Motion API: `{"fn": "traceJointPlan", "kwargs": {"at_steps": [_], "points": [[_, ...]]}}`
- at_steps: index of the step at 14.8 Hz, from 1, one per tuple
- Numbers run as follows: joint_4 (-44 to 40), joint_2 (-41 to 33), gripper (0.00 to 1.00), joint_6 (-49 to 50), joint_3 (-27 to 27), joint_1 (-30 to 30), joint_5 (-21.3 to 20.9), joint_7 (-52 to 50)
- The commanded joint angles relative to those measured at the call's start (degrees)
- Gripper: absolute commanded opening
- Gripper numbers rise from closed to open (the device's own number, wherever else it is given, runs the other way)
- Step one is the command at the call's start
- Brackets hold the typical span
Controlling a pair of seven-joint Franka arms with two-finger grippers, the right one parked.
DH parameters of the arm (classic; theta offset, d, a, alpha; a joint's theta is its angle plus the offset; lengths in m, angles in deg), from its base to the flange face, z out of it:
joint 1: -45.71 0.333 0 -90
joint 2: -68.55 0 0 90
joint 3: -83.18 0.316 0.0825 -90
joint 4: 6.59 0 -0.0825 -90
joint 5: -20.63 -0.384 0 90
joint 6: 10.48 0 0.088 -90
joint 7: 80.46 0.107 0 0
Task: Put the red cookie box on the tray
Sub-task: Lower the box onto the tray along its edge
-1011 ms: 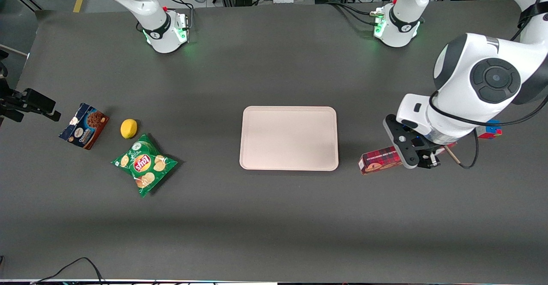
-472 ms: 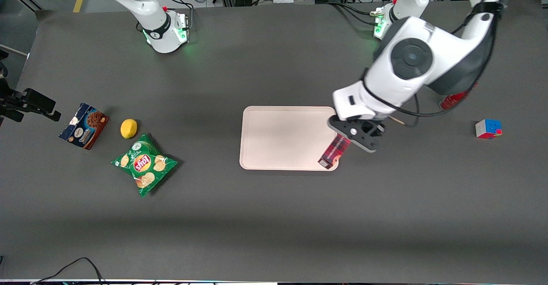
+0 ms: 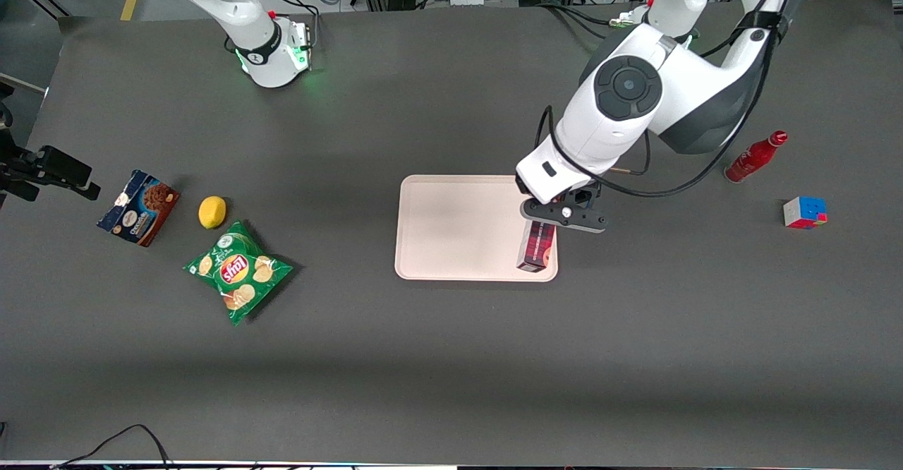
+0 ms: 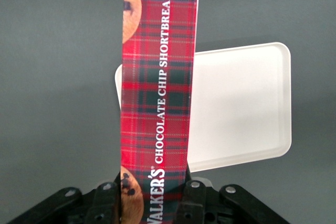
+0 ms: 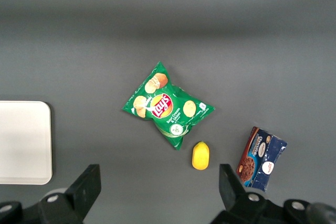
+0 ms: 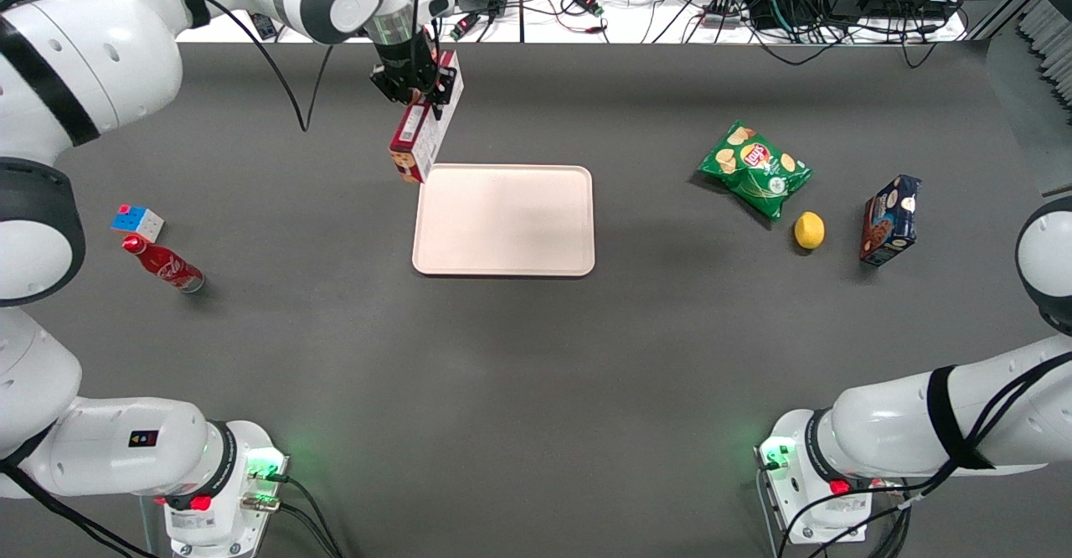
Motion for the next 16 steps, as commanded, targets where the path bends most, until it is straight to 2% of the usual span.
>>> {"fn": "traceJointPlan", "kwargs": {"at_steps": [1,3,8,10,13,16], "points": [[5.8,-0.56,0.0,-4.59,-1.47,-0.05,-3.77,-8.5],[11.85,-0.3,0.0,-11.77,-2.0,0.04,-5.11,-11.49],[14.69,2.42,0.0,-17.34,-1.83,0.04,-5.37,-17.04],[15.92,3.56,0.0,-18.93,-1.39,0.13,-8.69,-18.44],[16.28,7.25,0.0,-19.63,-1.39,0.22,-16.34,-23.97],[16.19,9.45,0.0,-20.6,-1.3,0.39,-16.8,-23.98]]}}
